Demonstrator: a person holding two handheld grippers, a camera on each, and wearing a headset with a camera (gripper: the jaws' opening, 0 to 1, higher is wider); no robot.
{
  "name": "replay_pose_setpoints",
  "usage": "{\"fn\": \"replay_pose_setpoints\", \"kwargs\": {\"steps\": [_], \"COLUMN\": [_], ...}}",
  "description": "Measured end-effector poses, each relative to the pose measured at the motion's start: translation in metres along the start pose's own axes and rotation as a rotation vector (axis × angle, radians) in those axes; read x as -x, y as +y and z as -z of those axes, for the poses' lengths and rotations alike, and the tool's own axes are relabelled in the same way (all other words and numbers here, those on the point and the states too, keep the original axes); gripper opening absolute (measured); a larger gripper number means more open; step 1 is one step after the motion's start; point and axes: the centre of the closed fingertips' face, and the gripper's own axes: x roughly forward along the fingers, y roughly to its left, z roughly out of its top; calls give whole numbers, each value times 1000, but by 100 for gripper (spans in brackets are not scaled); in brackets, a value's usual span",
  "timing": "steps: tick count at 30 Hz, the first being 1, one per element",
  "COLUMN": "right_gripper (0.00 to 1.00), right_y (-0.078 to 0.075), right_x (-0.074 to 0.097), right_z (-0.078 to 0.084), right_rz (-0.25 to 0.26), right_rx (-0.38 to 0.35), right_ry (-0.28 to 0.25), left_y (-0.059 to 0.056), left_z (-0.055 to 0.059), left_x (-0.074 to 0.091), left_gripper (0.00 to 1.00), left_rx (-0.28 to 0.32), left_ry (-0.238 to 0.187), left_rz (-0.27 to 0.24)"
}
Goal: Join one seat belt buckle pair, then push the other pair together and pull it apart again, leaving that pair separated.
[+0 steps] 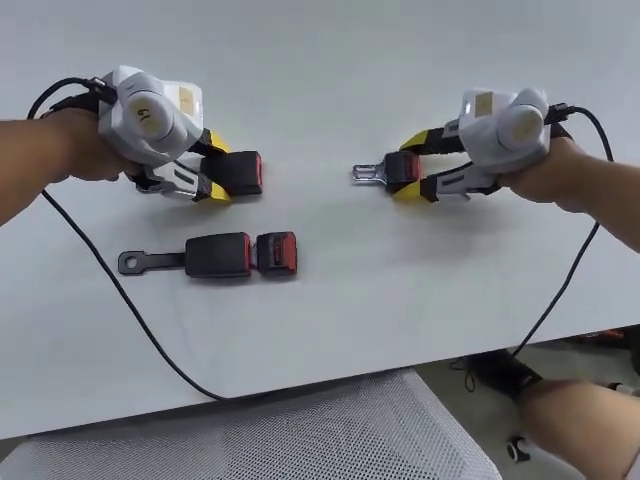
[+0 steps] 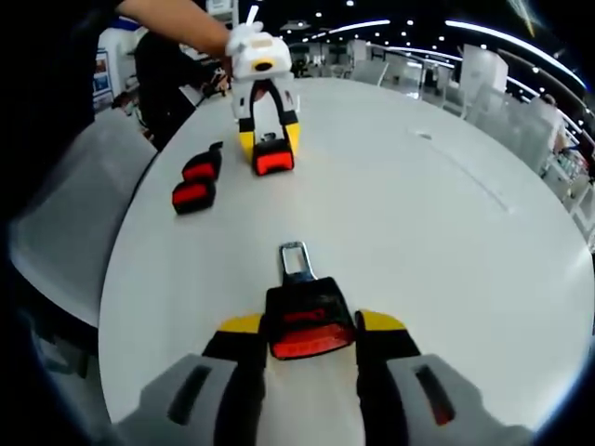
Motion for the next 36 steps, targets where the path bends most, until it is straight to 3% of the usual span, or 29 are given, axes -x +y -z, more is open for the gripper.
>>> {"fn": "replay_pose_setpoints", "kwargs": {"steps": [9,11,12,13,14,16,18,19,22,25,27,29,31,33,36], "right_gripper": [39,43,47,54,60,69,74,77,80,84,87,90,92,92,93], "right_y": [1,3,2,1,0,-3,-2,-2,-3,-1,3,8,12,17,24], "right_x": [-2,-2,-1,-1,0,2,3,3,6,10,12,13,13,14,17], "right_z": [-5,-5,-10,-14,-17,-19,-20,-20,-23,-28,-34,-39,-43,-46,-52], "right_rz": [18,34,61,75,95,126,149,164,244,317,344,359,366,377,379], "right_rx": [7,4,-2,-25,-62,-93,-106,-115,-222,-222,-254,-301,-297,-279,-282], "right_ry": [1,1,-22,-47,-71,-86,-99,-100,-139,-158,-190,-213,-221,-211,-224], "left_y": [-1,-2,-6,-3,-1,1,3,6,10,13,13,13,13,8,-5], "left_z": [0,-1,-4,-7,-5,-4,-5,-9,-8,-17,-16,-19,-15,-11,-4], "left_x": [0,1,1,1,1,4,8,12,21,35,45,56,65,72,83], "left_gripper": [35,37,41,43,45,54,66,69,80,87,90,95,100,100,100], "left_rx": [-5,64,121,141,163,150,199,230,323,386,446,487,497,554,575], "left_ry": [7,-1,-14,-32,-27,-26,-47,-78,-84,-189,-221,-276,-285,-323,-331], "left_rz": [0,15,34,21,3,-26,-69,-102,-171,-265,-324,-374,-431,-452,-478]}}
